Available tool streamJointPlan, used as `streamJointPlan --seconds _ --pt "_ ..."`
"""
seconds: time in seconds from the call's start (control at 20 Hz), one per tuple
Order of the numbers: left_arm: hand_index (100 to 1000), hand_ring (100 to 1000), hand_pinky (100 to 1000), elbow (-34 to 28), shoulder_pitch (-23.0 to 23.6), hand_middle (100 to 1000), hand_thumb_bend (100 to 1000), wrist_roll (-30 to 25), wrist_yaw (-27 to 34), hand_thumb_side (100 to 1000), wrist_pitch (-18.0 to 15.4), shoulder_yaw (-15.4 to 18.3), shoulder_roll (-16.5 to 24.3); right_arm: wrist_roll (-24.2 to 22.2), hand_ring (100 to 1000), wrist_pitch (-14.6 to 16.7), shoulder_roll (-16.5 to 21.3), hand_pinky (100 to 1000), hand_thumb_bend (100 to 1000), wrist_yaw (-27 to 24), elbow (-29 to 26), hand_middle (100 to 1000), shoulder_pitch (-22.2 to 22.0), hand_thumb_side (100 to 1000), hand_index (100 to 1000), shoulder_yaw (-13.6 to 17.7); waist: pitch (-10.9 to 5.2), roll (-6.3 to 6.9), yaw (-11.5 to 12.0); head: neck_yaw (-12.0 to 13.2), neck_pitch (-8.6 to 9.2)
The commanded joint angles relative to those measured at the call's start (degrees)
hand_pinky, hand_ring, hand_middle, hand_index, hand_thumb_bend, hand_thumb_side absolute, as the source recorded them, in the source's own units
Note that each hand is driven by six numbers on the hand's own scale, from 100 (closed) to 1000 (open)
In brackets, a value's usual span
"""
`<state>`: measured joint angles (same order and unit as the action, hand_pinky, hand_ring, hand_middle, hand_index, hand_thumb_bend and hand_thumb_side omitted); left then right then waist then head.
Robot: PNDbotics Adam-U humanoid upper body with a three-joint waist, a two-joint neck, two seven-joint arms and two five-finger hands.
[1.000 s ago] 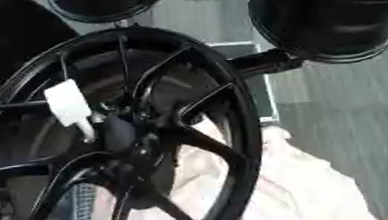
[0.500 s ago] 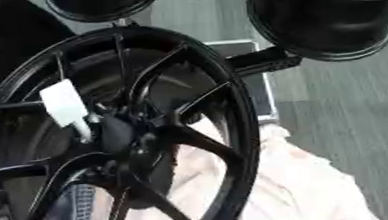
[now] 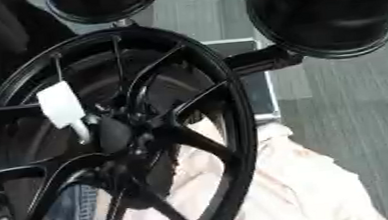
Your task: Pull the pin out of the wheel hub.
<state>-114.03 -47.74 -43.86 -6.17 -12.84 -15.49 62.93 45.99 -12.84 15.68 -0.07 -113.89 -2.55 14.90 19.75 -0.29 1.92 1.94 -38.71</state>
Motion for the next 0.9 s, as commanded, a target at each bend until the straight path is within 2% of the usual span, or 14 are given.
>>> streamJointPlan --seconds 0.05,0.2,0.4,0.9 --pt "838 785 849 -0.56 -1.76 753 596 -1.5 -0.04 100 -0.31 -0.8 1.09 -0.25 615 0.05 1.6 459 100 -0.09 -0.71 560 0.2 470 735 0.02 -0.81 0.24 -0.24 -0.05 0.28" --pt "838 784 850 -0.04 -3.21 748 596 -3.12 -0.14 100 0.72 -2.44 0.01 -0.33 615 0.12 1.61 459 100 -0.16 -0.71 560 0.39 470 735 -0.07 -0.67 0.52 -0.64 0.07 0.26" --pt "829 780 849 3.6 -5.53 738 588 -5.71 -0.32 100 1.61 -5.14 -2.07 -0.38 616 0.21 1.6 459 100 -0.21 -0.71 560 0.58 470 735 -0.09 -0.54 0.78 -1.1 0.32 0.22" --pt "805 767 843 13.88 -9.16 724 533 -8.06 -1.52 100 0.45 -9.63 -7.25 -0.58 616 0.27 1.39 459 100 -0.38 -0.71 560 0.68 470 736 -0.16 -0.51 0.55 -1.6 0.72 0.28"
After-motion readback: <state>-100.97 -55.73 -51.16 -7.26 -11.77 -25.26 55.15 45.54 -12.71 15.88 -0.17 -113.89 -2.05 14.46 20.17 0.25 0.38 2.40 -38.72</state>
